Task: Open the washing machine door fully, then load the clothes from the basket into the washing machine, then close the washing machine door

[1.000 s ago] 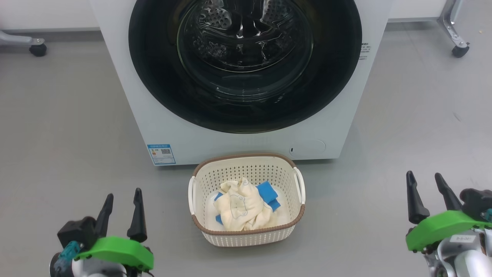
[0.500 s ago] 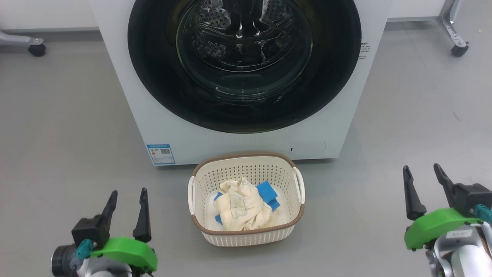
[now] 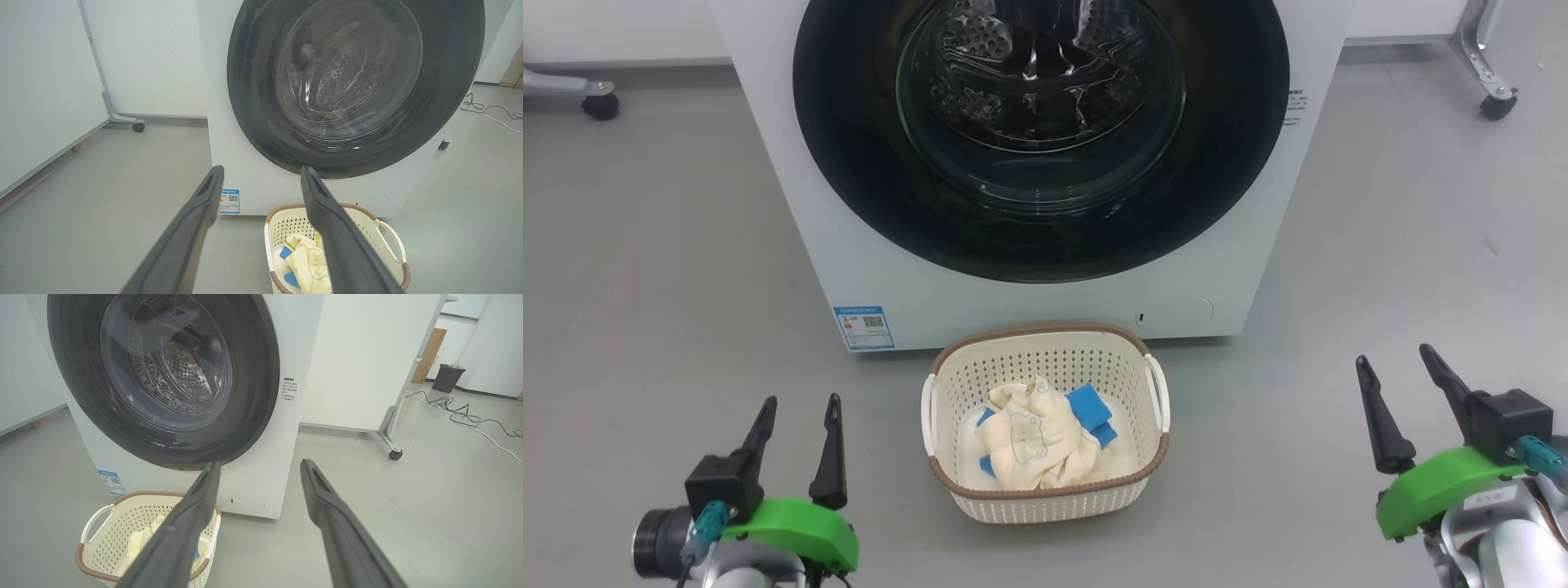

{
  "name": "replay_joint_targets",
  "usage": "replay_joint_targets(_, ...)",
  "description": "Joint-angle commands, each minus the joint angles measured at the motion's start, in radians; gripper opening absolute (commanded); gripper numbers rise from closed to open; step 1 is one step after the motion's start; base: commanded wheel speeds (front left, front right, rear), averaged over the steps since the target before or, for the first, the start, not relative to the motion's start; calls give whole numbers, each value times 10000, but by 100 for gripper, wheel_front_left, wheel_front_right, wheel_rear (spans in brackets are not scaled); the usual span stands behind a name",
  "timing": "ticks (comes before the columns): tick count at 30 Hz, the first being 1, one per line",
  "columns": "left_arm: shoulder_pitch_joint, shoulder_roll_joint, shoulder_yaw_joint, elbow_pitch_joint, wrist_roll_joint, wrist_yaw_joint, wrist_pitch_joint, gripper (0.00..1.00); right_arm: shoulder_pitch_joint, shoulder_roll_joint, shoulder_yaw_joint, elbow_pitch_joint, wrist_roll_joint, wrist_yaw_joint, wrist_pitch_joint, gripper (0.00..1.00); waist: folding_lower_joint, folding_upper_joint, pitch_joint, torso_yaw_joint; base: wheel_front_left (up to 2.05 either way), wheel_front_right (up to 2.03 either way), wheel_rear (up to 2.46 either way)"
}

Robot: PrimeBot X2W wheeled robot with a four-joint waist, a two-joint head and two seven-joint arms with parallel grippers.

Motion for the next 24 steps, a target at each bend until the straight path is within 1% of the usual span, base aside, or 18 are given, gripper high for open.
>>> replay_joint_targets(1,-514,268,309,-276,-22,107,-64,100,-353,-71,138,-375,-63,-2,-135,100,0,0,3,-5,0,0,0)
replay_joint_targets(13,-504,314,273,-231,-234,151,36,100,-267,56,-71,-411,-105,-2,-155,100,0,0,46,-58,0,0,0)
replay_joint_targets(24,-502,329,227,-227,-275,357,46,100,-249,37,-86,-451,-83,-2,-107,100,0,0,16,-47,0,0,0)
